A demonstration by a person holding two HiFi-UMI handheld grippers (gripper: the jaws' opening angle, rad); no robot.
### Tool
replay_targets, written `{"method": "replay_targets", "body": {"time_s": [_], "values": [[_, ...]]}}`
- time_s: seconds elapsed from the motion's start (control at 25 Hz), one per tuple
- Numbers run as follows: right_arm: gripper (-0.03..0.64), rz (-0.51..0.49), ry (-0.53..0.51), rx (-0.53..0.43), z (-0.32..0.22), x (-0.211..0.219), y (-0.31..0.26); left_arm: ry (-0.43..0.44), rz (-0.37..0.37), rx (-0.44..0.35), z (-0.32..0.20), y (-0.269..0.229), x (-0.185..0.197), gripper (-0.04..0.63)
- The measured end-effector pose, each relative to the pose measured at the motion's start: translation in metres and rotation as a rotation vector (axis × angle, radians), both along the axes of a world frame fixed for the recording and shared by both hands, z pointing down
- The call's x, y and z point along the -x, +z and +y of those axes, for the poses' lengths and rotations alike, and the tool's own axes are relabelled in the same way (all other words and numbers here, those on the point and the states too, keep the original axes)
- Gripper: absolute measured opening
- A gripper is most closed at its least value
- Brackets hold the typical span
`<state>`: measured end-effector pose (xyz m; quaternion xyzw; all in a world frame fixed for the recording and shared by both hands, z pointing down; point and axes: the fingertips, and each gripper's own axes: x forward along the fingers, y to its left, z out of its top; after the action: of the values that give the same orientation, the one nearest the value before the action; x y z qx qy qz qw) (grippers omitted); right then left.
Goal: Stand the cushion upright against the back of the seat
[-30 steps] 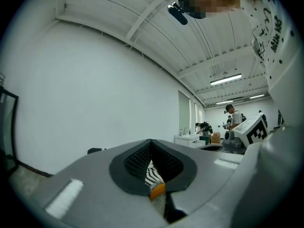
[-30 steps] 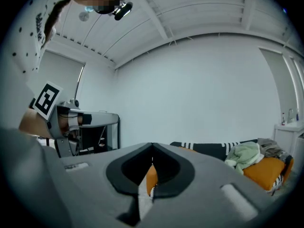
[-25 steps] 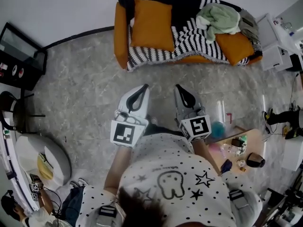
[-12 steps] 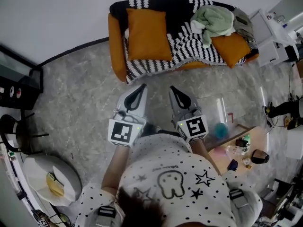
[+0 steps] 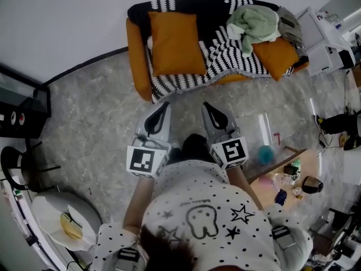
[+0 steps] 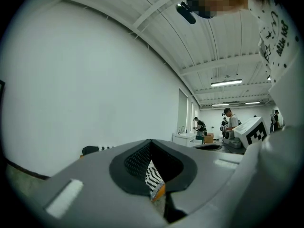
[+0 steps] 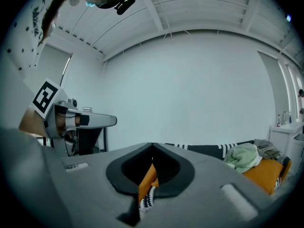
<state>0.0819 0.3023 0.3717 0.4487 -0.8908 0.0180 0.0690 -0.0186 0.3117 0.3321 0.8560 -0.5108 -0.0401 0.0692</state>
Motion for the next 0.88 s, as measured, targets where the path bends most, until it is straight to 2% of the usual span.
{"method": "replay_targets", "body": {"time_s": [0.36,0.6,0.88], "values": [[-0.005,-0.006,-0.027,0.010,-0.022,0.012,0.003,-0.034,0.009,0.033,-0.018,0.009,0.010,-0.005],[-0.005,-0.009,-0.043,0.039,-0.062,0.006,0.011,-0.059,0.015,0.057,-0.060,0.016,0.003,-0.005],[-0.005,0.010,-0.081,0.011,-0.094,0.007,0.003,-0.104,0.028,0.025,-0.089,0.006,0.008,-0.006]]}}
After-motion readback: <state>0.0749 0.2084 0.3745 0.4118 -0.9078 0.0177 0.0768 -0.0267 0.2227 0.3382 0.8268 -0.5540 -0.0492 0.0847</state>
